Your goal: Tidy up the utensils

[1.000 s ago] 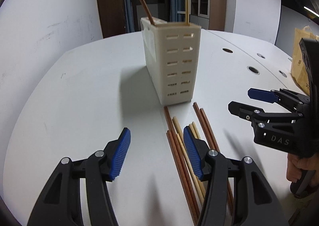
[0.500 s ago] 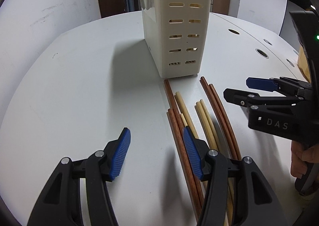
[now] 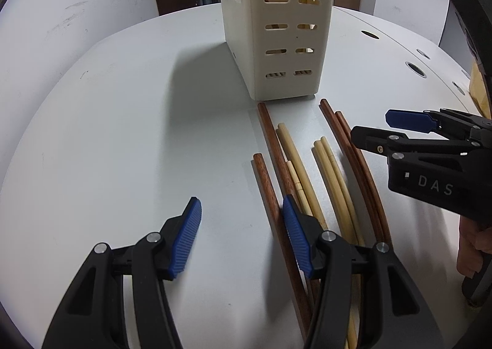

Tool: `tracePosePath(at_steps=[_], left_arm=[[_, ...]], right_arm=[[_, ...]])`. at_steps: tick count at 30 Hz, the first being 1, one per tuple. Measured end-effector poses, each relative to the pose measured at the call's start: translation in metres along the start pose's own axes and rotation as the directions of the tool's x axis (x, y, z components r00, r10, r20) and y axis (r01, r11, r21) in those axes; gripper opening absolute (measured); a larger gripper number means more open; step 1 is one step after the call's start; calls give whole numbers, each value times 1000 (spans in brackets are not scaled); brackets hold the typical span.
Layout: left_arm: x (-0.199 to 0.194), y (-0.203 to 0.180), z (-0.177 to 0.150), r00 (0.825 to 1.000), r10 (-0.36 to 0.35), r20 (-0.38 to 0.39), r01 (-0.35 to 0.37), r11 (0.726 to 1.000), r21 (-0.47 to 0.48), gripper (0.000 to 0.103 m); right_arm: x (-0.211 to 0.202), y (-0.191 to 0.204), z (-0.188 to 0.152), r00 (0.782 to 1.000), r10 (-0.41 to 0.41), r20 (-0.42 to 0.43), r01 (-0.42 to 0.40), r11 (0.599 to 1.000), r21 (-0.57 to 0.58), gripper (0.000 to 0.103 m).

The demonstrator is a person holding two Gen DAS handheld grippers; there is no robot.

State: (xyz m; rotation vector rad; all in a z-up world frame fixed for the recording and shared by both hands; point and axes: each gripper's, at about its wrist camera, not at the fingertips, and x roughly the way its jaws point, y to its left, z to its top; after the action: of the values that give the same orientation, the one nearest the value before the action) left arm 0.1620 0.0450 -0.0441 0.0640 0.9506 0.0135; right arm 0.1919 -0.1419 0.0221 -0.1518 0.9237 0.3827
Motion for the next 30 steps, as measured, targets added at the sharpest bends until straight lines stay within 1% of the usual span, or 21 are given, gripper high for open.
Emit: tracePosePath(at_steps=[3,16,18,20,21,22,24,26,27,28,29,30], left_arm=[[0,0,0,1000,-4,-2,4,1000,3,54],[6,3,5,1000,-23,-17,23,1000,-6,55],[6,1,5,1000,-21,-15,21,1000,-4,55],[5,1,5,1000,-22,-16,22,1000,-3,54],[6,1,5,999,-26,-19,26,1000,-3,54],[6,1,6,999,-27,-21,27,1000,-1,54],[6,-1,7,999,-24,-27,24,1000,9,54],[7,-4,9,999,-35,-30,35,999,20,49],[7,-6,11,998,-45,-34,46,999,25,44],[8,-7,12,998,-57,-39,58,998,27,37],[8,-9,13,997,-63,-42,64,997,32,33],[9,-12,15,997,-61,-47,63,997,45,26]], right_arm=[[2,-1,-1,1000,-8,-4,8,1000,0,55],[3,2,3,1000,1,-19,-1,1000,2,55],[4,2,3,1000,-11,-27,11,1000,3,55],[8,2,3,999,-14,-47,14,1000,5,54],[8,2,2,999,-22,-44,22,1000,-1,53],[8,2,2,999,-28,-45,28,1000,-4,51],[8,2,2,998,-26,-49,27,1000,4,43],[8,2,2,998,-16,-57,16,1000,4,27],[8,2,3,998,-9,-61,10,1000,5,23],[7,1,3,998,2,-67,-2,1000,7,16],[8,1,3,997,11,-70,-10,1000,10,14],[7,-1,3,997,20,-73,-19,1000,16,14]])
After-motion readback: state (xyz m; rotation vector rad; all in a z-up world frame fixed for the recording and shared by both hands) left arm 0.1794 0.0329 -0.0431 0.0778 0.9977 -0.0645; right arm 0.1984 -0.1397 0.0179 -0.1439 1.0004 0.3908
